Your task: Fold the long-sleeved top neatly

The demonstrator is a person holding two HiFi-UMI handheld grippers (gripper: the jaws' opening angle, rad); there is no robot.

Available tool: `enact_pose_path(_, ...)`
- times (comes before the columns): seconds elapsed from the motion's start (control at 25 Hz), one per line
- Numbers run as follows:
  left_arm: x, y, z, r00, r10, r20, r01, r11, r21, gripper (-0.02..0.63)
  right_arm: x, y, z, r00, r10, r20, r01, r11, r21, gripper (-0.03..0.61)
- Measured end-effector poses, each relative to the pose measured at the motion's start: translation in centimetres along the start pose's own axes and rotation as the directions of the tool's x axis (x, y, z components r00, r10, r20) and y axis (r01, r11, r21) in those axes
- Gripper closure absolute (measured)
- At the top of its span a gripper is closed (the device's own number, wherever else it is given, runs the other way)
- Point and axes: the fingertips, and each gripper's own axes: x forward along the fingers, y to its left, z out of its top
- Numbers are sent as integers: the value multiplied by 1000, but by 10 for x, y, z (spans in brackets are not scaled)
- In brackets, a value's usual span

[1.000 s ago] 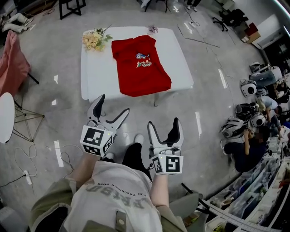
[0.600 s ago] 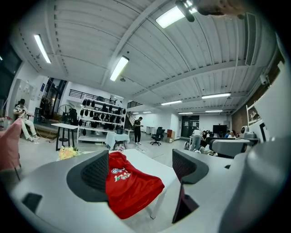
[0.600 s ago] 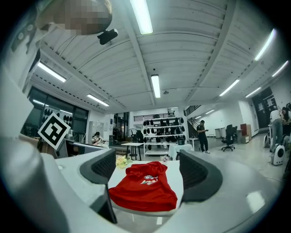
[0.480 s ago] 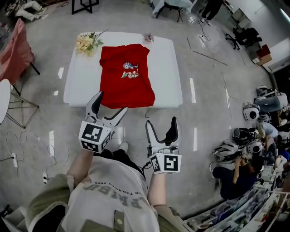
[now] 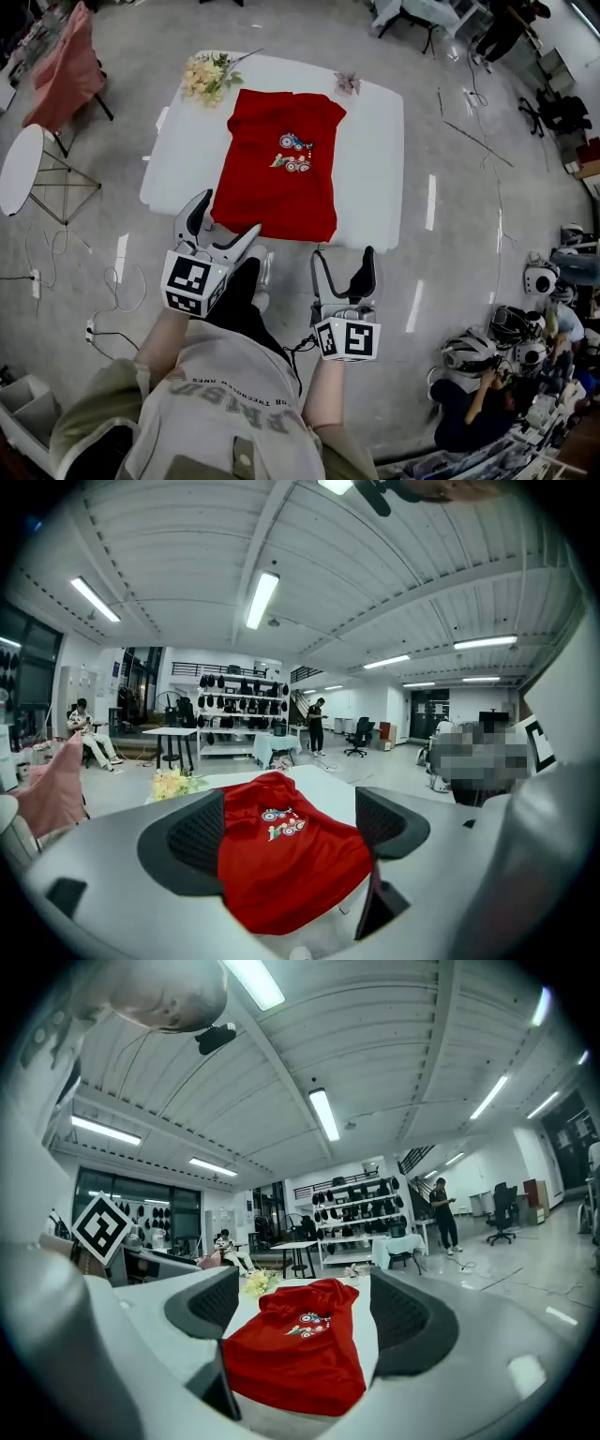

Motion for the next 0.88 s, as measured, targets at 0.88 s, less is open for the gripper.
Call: enact_pose_path(0.88, 202, 117, 57, 999, 5, -37, -7, 998, -58, 198, 263, -52, -10, 972, 164, -165, -179, 980, -81, 150)
